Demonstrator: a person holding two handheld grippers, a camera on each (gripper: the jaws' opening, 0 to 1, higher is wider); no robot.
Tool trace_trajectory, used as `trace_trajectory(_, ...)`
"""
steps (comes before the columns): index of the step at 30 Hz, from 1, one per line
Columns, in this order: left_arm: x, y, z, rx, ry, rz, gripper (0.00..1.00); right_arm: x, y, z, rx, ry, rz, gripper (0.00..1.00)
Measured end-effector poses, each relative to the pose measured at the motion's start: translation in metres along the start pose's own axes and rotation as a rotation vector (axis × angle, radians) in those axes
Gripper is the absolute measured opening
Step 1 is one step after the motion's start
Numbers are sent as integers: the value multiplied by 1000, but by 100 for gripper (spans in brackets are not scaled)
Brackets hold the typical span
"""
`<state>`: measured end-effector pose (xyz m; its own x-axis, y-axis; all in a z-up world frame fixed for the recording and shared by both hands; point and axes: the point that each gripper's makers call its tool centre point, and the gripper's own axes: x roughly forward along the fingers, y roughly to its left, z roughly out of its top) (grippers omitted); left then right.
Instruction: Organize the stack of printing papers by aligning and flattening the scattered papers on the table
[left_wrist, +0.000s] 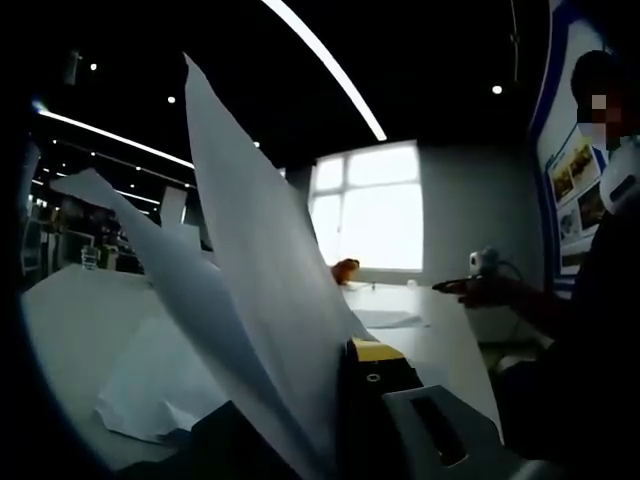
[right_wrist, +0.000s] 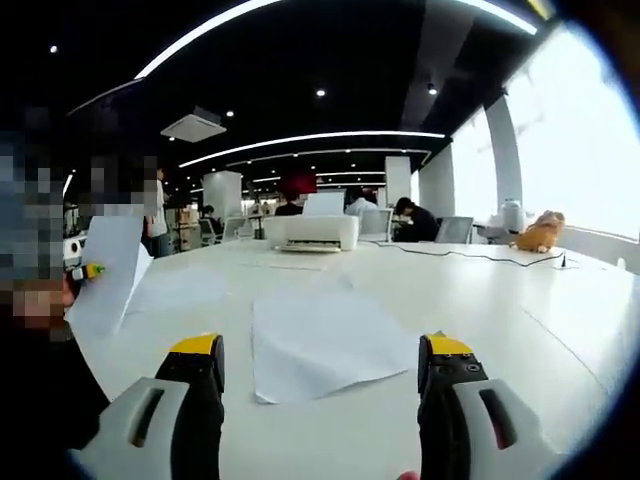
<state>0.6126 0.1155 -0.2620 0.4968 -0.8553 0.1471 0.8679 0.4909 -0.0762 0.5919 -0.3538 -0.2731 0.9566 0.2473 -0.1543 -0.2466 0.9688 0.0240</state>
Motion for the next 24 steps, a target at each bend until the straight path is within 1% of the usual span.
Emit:
trace_trajectory(2,0,0,0,0,1,2,8,4,-7,-2,10,5,-6,74)
trace_trajectory(4,0,-1,-1,1,2,3,8,7,-12,-4,50,-2,-14,73)
trace_trajectory(5,1,-1,-1,2,3,4,8,8,-13,-5,55,-6,-14,73)
trace_trajectory(8,1,-2,-2,3,5,4,8,11,-14,-8,58,-8,-15,73)
trace_trajectory(10,1,-3,-2,2,6,4,8,15,-17,-13,56,6,-20,73)
trace_trajectory(15,1,-4,-2,3,6,3,8,24,-29,-20,30,37,-50,73)
trace_trajectory(18,1,-4,-3,2,6,4,8,32,-36,-24,48,50,-56,73)
trace_trajectory(24,1,-2,-3,1,9,6,8,46,-36,-25,60,60,-47,72)
